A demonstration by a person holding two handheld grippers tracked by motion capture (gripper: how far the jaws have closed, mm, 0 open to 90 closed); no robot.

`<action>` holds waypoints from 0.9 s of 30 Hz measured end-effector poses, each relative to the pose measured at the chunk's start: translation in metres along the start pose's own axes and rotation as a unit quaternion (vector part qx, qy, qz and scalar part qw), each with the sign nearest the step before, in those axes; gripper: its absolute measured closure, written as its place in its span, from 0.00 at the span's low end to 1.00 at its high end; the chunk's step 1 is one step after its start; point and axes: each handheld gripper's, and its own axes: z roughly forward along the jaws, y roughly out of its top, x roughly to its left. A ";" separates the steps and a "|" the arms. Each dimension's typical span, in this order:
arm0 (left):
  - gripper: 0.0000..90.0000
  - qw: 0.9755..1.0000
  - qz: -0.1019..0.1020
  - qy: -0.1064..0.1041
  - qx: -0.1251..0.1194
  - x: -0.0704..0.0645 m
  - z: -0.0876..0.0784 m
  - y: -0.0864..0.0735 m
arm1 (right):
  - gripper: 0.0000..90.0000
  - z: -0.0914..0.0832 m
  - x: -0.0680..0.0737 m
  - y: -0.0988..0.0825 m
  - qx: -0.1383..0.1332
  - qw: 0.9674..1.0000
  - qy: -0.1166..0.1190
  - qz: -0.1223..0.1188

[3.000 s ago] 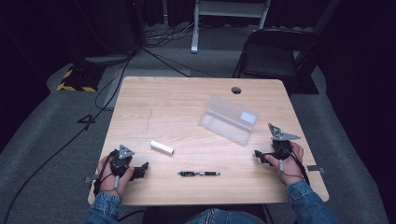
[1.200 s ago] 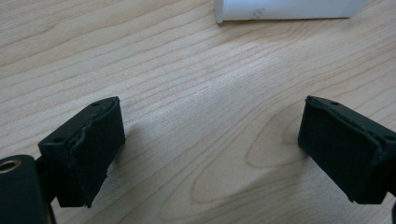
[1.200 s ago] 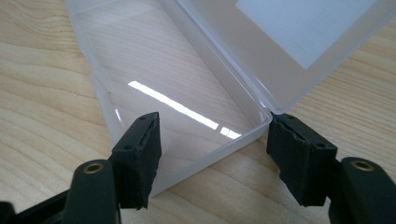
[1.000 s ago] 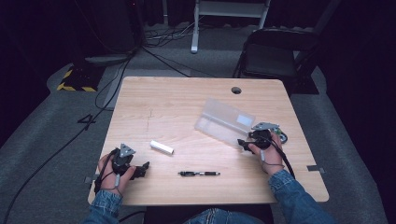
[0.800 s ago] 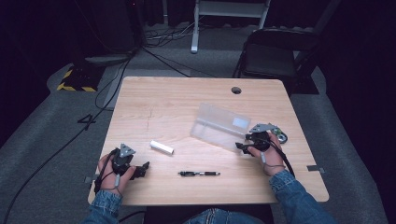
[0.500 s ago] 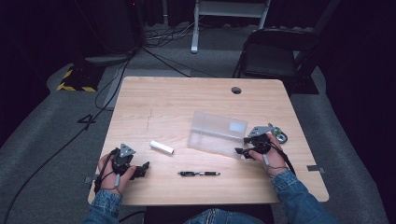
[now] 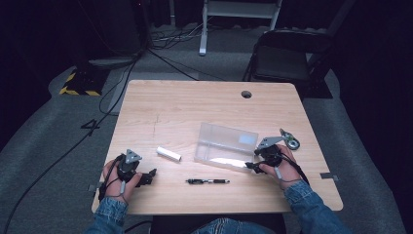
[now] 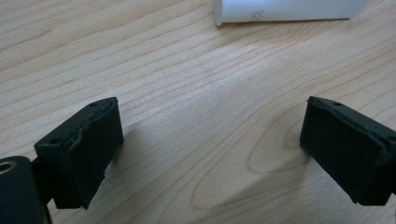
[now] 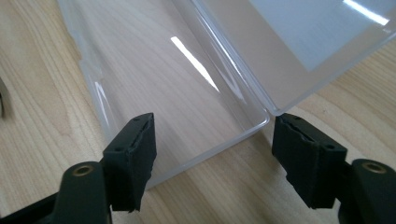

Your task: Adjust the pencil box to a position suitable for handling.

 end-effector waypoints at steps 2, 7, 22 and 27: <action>0.07 1.000 0.000 -0.001 0.001 0.000 0.000 0.000 | 0.33 0.000 0.000 0.000 0.000 1.000 0.002 0.004; 0.06 1.000 0.002 -0.002 0.002 0.000 0.001 0.001 | 0.31 -0.006 -0.001 0.001 -0.018 1.000 -0.001 0.013; 0.05 1.000 0.003 -0.005 0.004 0.001 0.004 0.004 | 0.33 -0.040 0.004 0.008 -0.052 0.998 -0.013 0.027; 0.05 1.000 0.005 -0.004 0.003 0.001 0.004 0.004 | 0.34 -0.049 0.014 0.015 -0.064 0.998 -0.006 0.019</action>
